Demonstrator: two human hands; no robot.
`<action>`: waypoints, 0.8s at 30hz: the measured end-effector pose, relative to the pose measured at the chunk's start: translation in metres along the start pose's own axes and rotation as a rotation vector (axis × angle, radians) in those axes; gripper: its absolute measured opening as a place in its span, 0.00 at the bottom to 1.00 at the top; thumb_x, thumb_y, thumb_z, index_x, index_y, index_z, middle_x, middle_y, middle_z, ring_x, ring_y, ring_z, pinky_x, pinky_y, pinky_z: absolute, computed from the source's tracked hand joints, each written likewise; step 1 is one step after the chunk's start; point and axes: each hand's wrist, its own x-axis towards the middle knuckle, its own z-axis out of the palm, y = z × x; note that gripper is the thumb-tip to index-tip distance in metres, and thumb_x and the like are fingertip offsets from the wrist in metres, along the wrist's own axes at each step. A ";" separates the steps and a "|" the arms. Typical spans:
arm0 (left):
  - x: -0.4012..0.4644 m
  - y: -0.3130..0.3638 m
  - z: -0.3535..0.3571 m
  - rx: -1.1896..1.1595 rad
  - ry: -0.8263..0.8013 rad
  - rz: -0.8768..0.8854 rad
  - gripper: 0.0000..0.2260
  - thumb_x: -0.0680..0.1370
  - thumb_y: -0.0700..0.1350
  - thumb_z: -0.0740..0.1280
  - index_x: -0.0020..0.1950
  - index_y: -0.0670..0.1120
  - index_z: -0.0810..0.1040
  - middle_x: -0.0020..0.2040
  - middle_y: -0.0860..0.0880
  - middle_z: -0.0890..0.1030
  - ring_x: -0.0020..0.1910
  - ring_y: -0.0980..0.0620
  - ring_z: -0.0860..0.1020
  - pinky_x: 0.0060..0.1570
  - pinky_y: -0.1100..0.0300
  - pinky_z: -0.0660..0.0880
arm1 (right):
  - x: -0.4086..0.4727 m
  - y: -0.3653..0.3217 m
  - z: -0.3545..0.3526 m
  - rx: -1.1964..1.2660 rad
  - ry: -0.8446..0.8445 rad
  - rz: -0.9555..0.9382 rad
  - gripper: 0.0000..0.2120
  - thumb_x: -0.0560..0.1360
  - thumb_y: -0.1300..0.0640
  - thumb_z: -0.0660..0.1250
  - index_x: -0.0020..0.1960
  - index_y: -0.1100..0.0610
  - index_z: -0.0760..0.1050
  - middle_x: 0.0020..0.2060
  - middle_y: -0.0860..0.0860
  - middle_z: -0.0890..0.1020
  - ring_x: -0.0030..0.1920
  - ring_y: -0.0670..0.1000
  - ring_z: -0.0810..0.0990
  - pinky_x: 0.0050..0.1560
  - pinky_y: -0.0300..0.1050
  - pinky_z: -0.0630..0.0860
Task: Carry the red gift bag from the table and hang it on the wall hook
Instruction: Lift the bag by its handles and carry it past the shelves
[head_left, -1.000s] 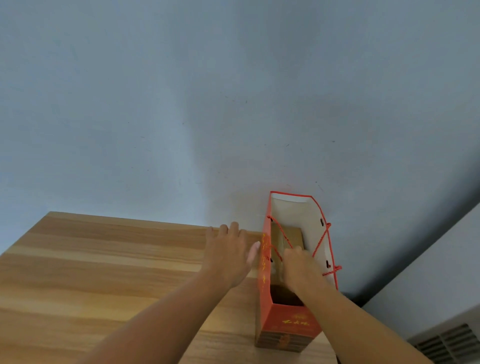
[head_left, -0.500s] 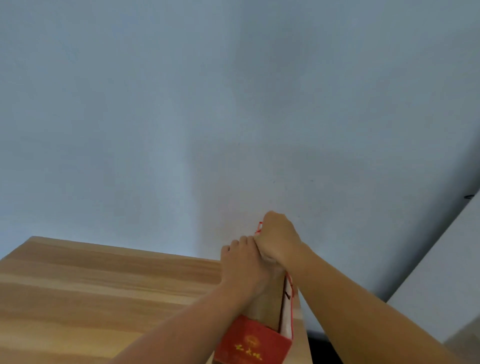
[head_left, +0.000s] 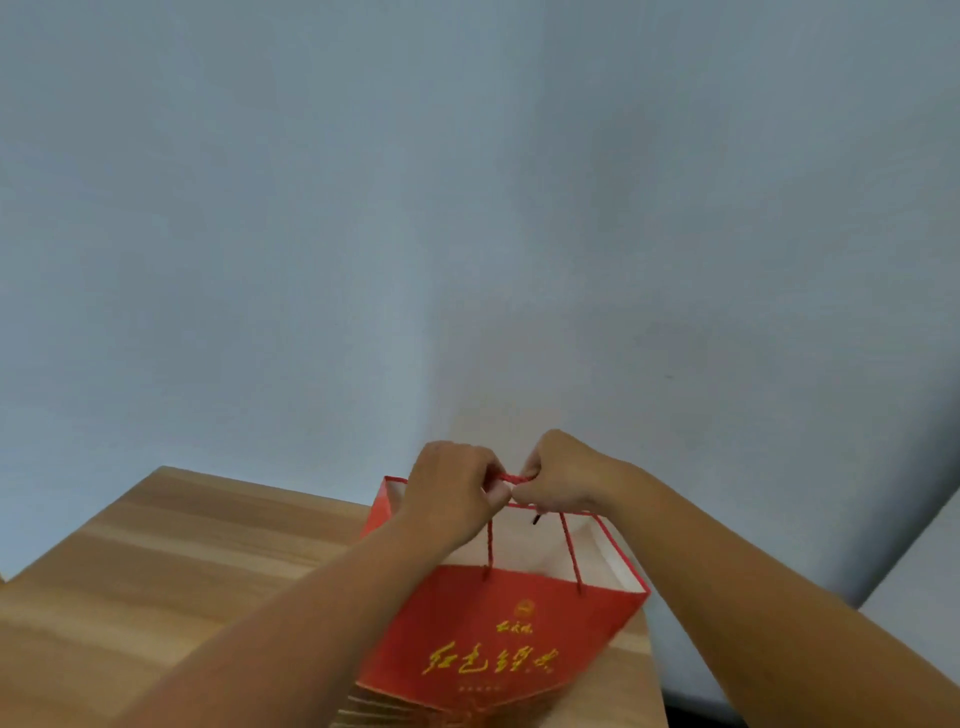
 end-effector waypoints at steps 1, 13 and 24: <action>-0.001 -0.004 -0.008 0.012 0.018 0.017 0.09 0.73 0.49 0.68 0.47 0.50 0.87 0.39 0.50 0.87 0.39 0.49 0.81 0.48 0.54 0.76 | 0.000 -0.005 0.005 -0.099 0.021 -0.062 0.10 0.74 0.58 0.71 0.47 0.66 0.83 0.34 0.56 0.81 0.35 0.53 0.79 0.38 0.46 0.75; -0.042 -0.066 -0.048 0.192 0.092 -0.048 0.09 0.75 0.47 0.63 0.47 0.52 0.84 0.38 0.53 0.85 0.38 0.51 0.78 0.56 0.55 0.70 | 0.004 -0.065 0.059 -0.644 0.266 -0.435 0.09 0.84 0.55 0.59 0.57 0.57 0.76 0.53 0.56 0.75 0.49 0.57 0.79 0.41 0.50 0.73; -0.114 -0.115 -0.122 0.268 0.269 -0.303 0.08 0.78 0.44 0.64 0.50 0.50 0.83 0.40 0.52 0.85 0.39 0.51 0.80 0.53 0.51 0.74 | -0.002 -0.148 0.100 -0.332 0.282 -0.802 0.13 0.83 0.49 0.60 0.43 0.53 0.74 0.37 0.47 0.75 0.36 0.50 0.75 0.34 0.45 0.69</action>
